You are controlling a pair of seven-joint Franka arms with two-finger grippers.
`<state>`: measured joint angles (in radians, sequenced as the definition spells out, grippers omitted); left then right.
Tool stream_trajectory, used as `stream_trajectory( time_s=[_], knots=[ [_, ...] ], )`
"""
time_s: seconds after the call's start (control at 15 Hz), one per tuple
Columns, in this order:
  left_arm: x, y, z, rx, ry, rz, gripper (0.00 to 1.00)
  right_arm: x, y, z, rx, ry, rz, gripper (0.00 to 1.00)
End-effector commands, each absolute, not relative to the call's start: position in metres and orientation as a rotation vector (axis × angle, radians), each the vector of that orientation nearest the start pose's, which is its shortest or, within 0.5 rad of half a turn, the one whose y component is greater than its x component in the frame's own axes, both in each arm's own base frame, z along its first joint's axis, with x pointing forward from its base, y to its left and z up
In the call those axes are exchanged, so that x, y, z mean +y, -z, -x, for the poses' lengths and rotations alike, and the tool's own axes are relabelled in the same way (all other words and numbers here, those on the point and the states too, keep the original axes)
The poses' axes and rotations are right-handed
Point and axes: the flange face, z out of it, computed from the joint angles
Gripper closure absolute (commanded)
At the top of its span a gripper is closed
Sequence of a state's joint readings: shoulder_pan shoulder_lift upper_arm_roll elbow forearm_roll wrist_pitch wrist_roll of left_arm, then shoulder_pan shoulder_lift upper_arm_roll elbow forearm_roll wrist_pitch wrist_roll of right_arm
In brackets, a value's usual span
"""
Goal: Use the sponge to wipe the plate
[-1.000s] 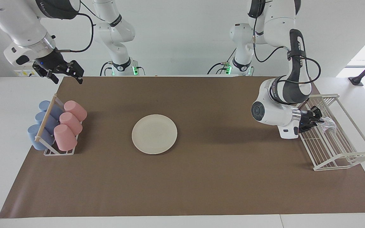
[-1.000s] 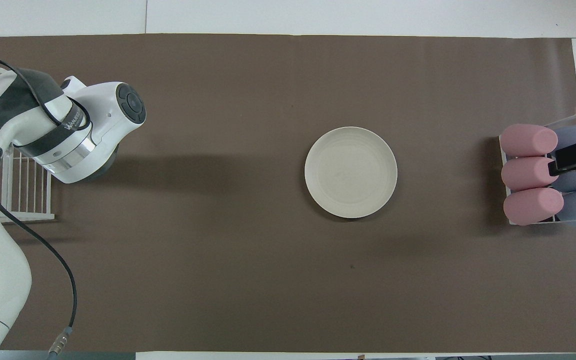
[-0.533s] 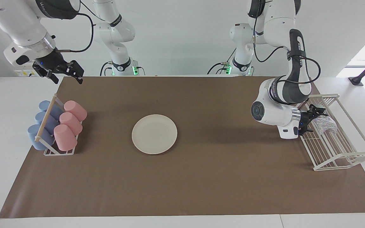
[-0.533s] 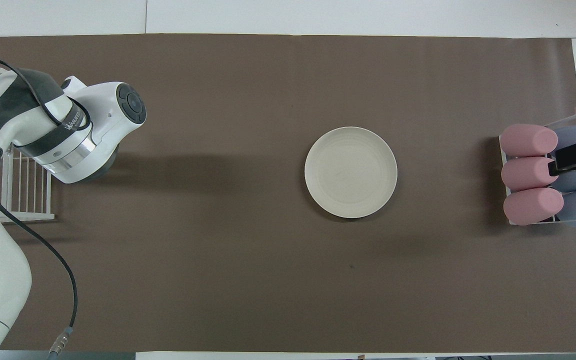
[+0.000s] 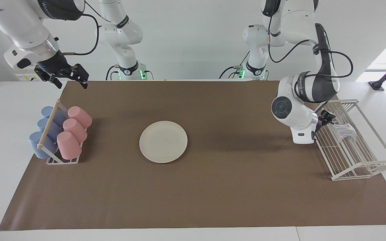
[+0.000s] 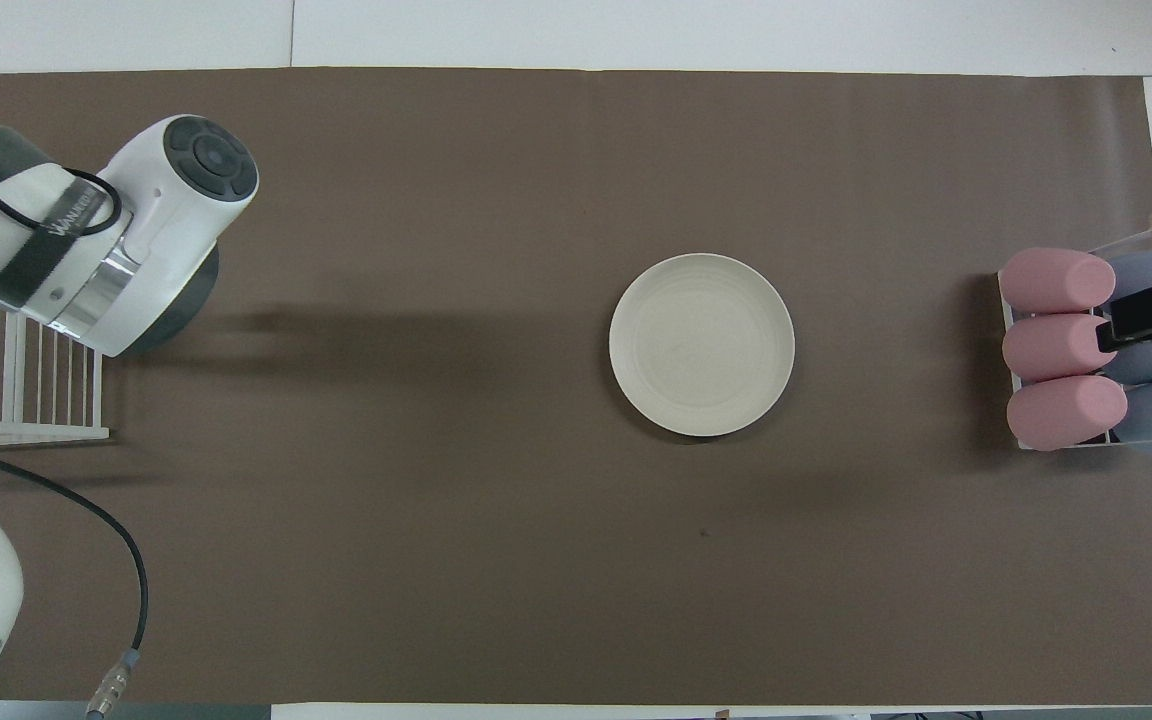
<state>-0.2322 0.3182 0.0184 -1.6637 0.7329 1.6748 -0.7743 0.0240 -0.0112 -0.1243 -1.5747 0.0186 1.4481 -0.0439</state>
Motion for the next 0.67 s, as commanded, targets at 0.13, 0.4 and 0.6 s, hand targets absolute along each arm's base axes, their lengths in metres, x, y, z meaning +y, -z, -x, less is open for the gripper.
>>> stream_trajectory(
  time_s=[0.13,0.4,0.6],
  knots=[
    [-0.063,-0.518,-0.594,-0.465,0.013,2.667,0.00,-0.055,-0.621,-0.533,0.059,-0.183,3.104,0.00],
    [-0.048,-0.588,-0.544,-0.312,-0.112,2.973,0.00,-0.055,-0.621,-0.533,0.062,-0.183,3.104,0.00],
    [-0.047,-0.613,-0.517,-0.213,-0.183,3.055,0.00,-0.055,-0.621,-0.533,0.064,-0.183,3.104,0.00]
  ],
)
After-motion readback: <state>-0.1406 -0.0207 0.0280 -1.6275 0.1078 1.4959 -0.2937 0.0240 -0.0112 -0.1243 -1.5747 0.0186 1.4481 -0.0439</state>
